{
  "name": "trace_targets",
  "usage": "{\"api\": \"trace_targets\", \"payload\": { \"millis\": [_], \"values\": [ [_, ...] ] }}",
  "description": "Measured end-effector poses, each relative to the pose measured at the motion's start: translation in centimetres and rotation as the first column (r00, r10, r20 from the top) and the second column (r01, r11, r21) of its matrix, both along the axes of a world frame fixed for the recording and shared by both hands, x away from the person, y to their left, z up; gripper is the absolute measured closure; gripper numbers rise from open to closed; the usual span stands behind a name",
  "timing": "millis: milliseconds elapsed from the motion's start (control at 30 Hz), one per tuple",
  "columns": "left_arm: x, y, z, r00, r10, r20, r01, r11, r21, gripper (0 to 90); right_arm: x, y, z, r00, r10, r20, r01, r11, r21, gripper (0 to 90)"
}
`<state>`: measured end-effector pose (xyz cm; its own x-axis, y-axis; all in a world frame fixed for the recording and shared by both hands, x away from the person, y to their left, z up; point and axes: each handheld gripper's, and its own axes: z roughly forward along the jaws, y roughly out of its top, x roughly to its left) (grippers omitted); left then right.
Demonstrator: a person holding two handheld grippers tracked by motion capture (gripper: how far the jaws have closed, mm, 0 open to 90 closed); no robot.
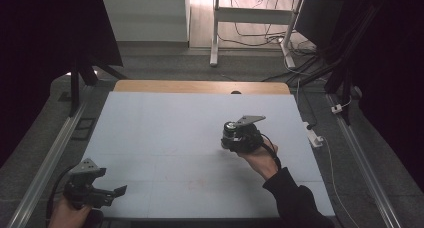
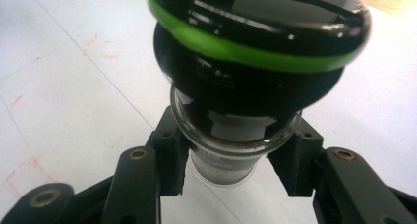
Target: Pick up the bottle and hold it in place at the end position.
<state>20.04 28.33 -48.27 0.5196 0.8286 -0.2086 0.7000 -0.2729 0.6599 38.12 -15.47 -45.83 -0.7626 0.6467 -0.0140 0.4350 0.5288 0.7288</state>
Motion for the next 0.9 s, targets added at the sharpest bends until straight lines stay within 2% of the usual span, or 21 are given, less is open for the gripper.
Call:
{"api": "trace_targets", "payload": {
  "millis": [233,567,700,900],
  "values": [
    [0.0,0.1,0.0,1.0,0.001,0.0,-0.001,1.0,-0.005,0.0,1.3,1.8,-0.7,0.9997,0.006,-0.023,-0.005,1.0,0.007,52.4],
    [0.1,0.1,-0.1,1.0,-0.001,-0.007,0.001,0.9999,-0.012,0.0,2.3,4.7,-1.2,0.9994,0.031,-0.013,-0.031,1.0,-0.001,52.3],
    [0.1,0.1,-0.1,1.0,0.0,-0.01,0.0,1.0,-0.007,0.0,2.8,6.3,-1.8,0.9986,0.046,-0.025,-0.046,0.999,-0.007,52.3],
    [0.1,0.1,-0.1,0.9999,0.0,-0.01,0.0,1.0,-0.009,0.0,3.3,7.4,-2.3,0.9984,0.053,-0.02,-0.053,0.998,-0.025,52.3]
  ]
}}
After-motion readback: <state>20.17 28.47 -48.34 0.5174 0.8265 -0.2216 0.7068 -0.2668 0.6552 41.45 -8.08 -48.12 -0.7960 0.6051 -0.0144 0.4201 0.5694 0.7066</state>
